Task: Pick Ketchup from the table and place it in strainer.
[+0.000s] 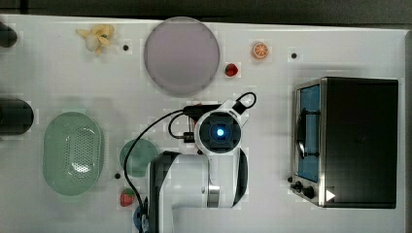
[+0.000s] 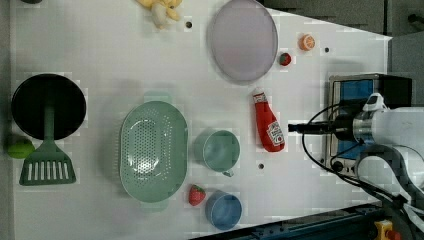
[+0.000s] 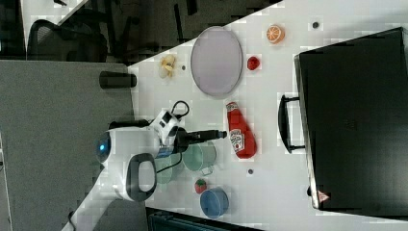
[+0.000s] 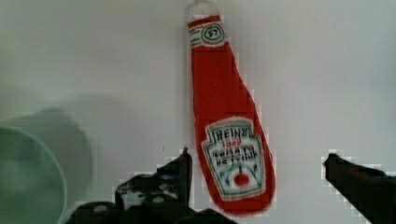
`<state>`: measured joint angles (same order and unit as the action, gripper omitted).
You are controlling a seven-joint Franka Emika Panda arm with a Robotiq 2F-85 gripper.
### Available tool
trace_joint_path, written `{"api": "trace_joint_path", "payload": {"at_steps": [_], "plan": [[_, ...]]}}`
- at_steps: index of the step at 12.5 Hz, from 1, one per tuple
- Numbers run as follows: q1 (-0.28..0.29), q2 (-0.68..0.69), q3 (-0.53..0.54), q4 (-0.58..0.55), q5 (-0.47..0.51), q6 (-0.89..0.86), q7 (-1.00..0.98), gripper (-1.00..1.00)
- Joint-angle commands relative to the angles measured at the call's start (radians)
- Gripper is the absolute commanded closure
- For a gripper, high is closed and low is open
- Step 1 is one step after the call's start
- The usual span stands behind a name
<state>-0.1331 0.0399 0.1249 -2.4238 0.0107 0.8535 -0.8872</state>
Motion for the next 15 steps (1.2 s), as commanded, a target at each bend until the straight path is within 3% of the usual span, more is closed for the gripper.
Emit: {"api": "trace_joint_path", "payload": {"at_steps": [1,3,9,10,13,15], "plan": [[0.011,0.13,0.008,-0.002,-0.041,0.078,-0.062,-1.0],[0.01,0.19,0.006,-0.001,-0.104,0.183,-0.062,-1.0],[0.011,0.296,0.011,0.018,-0.104,0.234,-0.052,-1.0],[0.011,0.305,0.01,0.02,-0.104,0.236,-0.052,-0.92],[0.011,0.321,0.007,0.022,-0.104,0.268,-0.052,-0.25],[0.01,0.31,0.007,0.029,-0.104,0.268,-0.052,-0.25]]}}
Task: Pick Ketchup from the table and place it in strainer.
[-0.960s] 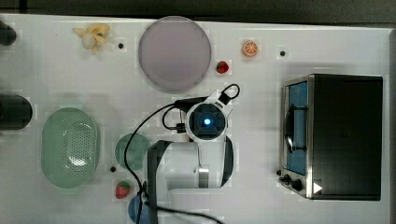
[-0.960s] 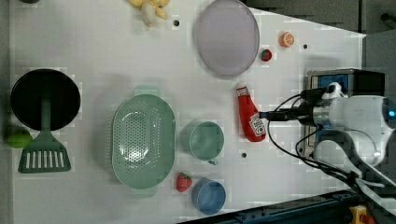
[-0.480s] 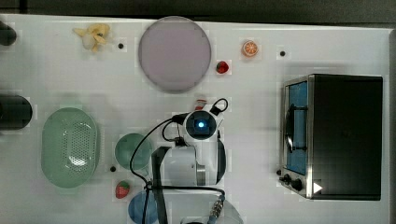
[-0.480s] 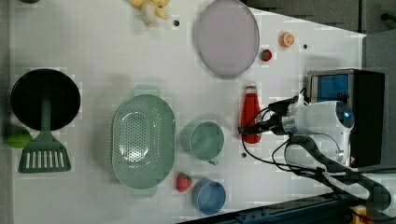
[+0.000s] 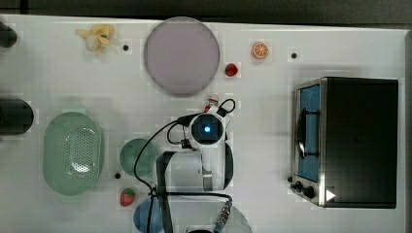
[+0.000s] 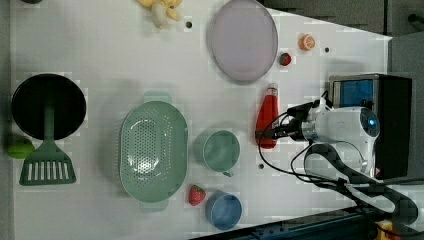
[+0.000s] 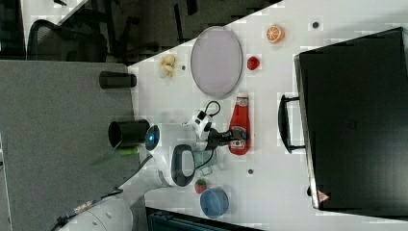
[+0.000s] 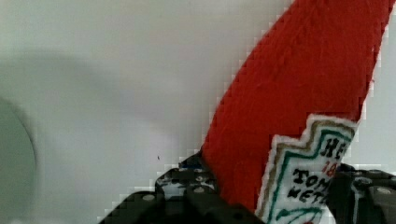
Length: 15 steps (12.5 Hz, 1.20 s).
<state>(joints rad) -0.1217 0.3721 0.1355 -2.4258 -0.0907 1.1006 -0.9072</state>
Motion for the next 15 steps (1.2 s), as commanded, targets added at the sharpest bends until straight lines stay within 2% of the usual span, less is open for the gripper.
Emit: {"api": "trace_joint_path", "payload": {"at_steps": [1,4,10,12,15], "plan": [[-0.002,-0.037,-0.004,0.035,-0.003,0.019,-0.032,-0.25],[-0.002,-0.154,0.0,0.042,0.0,-0.089,-0.018,-0.25],[0.022,-0.415,0.087,0.171,0.009,-0.518,0.041,-0.25],[0.038,-0.45,0.146,0.22,0.026,-0.588,0.134,-0.25],[0.063,-0.457,0.252,0.259,0.105,-0.638,0.332,-0.25]]}}
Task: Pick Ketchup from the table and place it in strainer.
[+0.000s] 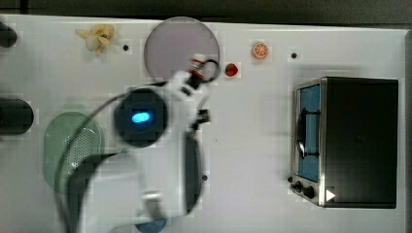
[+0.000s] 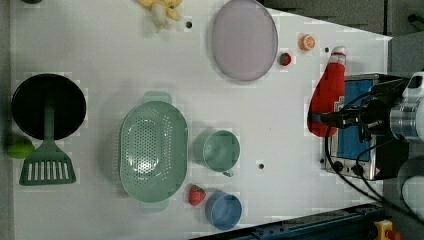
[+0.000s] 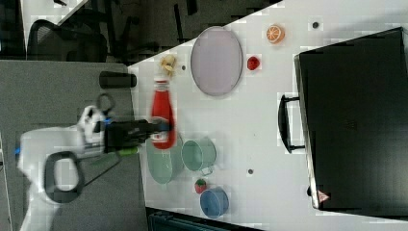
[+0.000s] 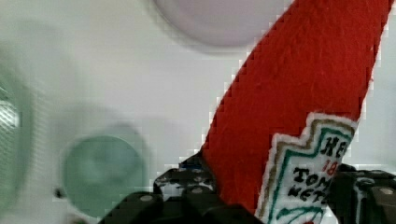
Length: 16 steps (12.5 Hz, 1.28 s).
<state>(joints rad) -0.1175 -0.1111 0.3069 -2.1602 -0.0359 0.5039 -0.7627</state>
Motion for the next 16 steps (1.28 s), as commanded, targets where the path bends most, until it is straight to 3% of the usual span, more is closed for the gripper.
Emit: {"api": "trace_joint_path", "payload": {"at_steps": [1,6,10,16], "plan": [[0.068,0.031,0.122,-0.003,0.073,-0.037,0.264,-0.25],[0.096,0.119,0.313,0.008,0.081,0.035,0.55,-0.25],[0.116,0.283,0.417,0.006,0.074,0.264,0.755,-0.25],[0.179,0.54,0.41,-0.003,-0.065,0.481,0.916,-0.31]]}}
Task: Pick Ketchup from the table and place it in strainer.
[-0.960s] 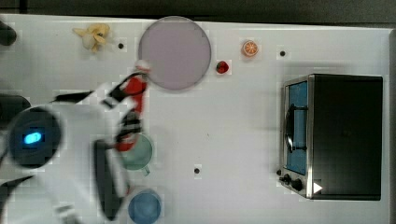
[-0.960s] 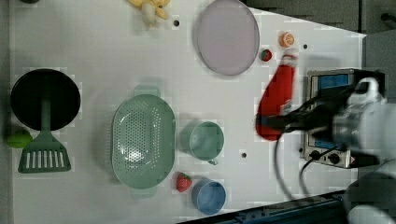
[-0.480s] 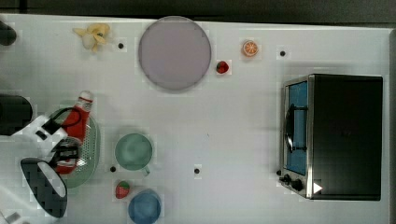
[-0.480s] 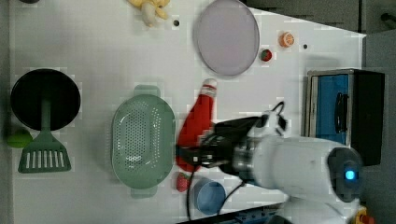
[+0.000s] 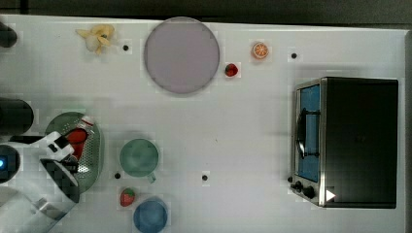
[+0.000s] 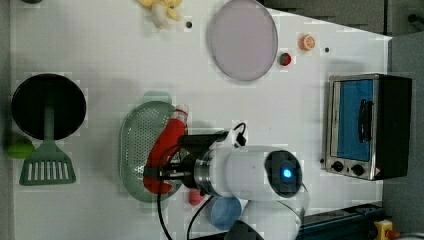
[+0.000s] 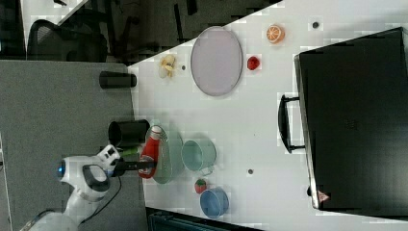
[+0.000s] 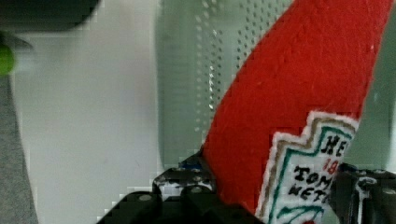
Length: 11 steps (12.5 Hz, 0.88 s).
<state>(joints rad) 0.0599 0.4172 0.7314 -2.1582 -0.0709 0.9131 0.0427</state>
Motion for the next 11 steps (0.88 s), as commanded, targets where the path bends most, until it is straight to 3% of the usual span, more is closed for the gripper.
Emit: {"api": "trace_joint_path", "payload": {"at_steps": [1,3,4,8,11], "plan": [[0.006,0.04,-0.023,-0.007,-0.047,0.117,0.123,-0.5],[0.005,0.059,-0.028,-0.009,-0.061,0.174,0.128,-0.95],[-0.003,0.039,-0.028,-0.007,-0.061,0.165,0.145,-1.0],[-0.073,-0.184,-0.028,-0.004,-0.028,0.014,0.205,-1.0],[-0.162,-0.366,-0.042,0.03,0.153,-0.231,0.181,-1.0]]}}
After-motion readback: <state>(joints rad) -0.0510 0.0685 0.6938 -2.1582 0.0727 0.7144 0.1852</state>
